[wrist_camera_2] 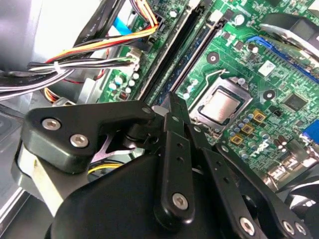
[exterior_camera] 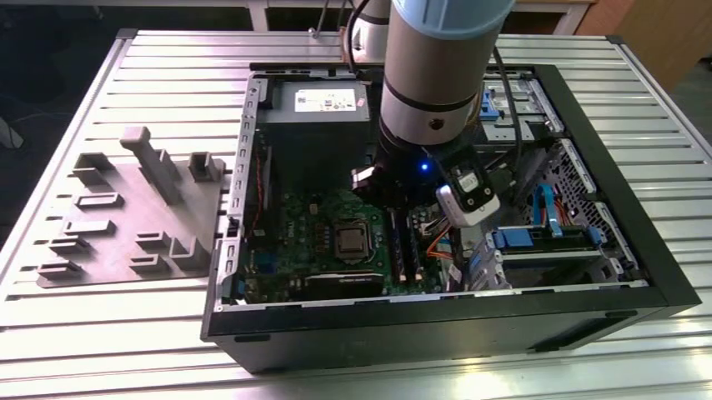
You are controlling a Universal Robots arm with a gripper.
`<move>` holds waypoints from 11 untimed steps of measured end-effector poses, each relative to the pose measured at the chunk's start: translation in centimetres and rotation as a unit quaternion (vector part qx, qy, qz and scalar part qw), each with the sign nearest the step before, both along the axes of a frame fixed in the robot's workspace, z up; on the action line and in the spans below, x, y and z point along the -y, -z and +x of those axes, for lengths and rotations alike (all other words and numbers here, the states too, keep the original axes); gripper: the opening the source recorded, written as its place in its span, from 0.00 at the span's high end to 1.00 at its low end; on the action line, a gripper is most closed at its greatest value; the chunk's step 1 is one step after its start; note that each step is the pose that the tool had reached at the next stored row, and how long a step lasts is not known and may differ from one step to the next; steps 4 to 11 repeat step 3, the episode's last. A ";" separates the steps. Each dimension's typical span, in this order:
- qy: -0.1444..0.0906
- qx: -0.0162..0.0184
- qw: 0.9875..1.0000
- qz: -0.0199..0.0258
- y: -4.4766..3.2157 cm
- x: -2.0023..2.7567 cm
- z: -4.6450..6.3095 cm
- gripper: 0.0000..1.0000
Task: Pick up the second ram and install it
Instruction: 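Press down the second ram until it locks into place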
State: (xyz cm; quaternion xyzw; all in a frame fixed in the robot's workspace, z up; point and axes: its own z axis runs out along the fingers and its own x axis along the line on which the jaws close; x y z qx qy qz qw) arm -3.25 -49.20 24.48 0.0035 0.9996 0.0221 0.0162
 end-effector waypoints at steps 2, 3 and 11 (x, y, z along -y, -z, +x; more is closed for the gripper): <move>0.000 0.000 1.000 0.000 0.00 0.00 0.0 0.90; 0.000 0.000 1.000 0.000 0.00 0.00 0.0 0.90; 0.000 0.000 1.000 0.000 0.00 0.00 0.0 0.90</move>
